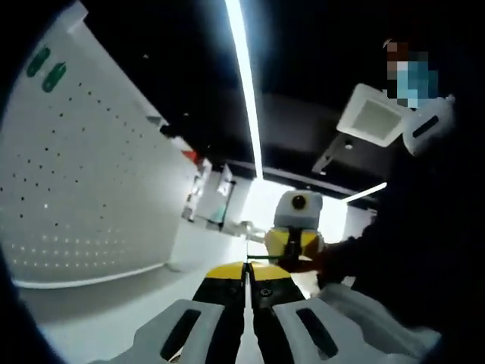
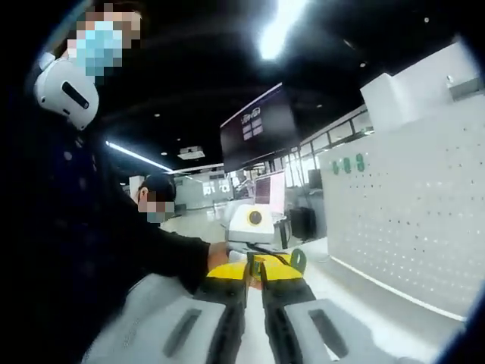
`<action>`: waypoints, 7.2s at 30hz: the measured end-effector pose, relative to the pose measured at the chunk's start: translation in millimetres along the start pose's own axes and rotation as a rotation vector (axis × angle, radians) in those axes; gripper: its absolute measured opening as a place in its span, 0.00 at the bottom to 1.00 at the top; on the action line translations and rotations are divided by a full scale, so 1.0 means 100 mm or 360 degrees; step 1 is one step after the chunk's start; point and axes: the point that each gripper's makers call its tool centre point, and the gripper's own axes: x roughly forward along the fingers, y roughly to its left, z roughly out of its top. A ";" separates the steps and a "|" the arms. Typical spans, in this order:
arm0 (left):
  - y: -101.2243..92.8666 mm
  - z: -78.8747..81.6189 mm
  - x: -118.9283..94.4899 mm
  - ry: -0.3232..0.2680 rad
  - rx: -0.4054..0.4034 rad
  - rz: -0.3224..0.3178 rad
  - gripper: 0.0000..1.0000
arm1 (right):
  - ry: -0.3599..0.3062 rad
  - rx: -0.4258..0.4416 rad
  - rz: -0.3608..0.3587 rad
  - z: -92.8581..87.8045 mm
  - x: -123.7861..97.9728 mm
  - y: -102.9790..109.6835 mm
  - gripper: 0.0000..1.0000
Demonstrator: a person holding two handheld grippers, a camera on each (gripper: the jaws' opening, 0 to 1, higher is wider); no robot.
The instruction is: Insert the hook assembly into the mounting plate slot until the hook locks in place.
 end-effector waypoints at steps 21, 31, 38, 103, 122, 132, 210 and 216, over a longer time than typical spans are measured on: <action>0.19 -0.15 0.00 0.0256 0.0391 0.0244 0.04 | 0.0109 -0.0054 -0.0126 -0.06 -0.08 -0.19 0.01; 0.37 0.02 -0.13 0.0276 0.0590 0.0535 0.10 | 0.0122 -0.0059 -0.0158 -0.01 -0.06 -0.26 0.01; 0.32 0.13 -0.20 0.0240 0.0641 0.0642 0.16 | 0.0131 -0.0082 -0.0148 0.08 0.04 -0.30 0.01; 0.47 0.16 -0.38 0.0250 0.0585 0.0792 0.36 | -0.0009 -0.0437 -0.0295 1.37 1.50 -2.09 0.01; 0.46 0.16 -0.37 0.0242 0.0576 0.0784 0.36 | 0.0013 -0.0436 -0.0341 1.29 1.54 -2.28 0.01; 0.46 0.16 -0.37 0.0246 0.0578 0.0781 0.35 | 0.0009 -0.0457 -0.0336 1.30 1.55 -2.28 0.01; 0.42 0.11 -0.33 0.0283 0.0589 0.0728 0.30 | -0.0067 -0.0547 -0.0445 1.29 1.52 -2.27 0.00; 0.42 0.10 -0.33 0.0286 0.0589 0.0723 0.29 | -0.0082 -0.0543 -0.0461 1.31 1.51 -2.28 0.00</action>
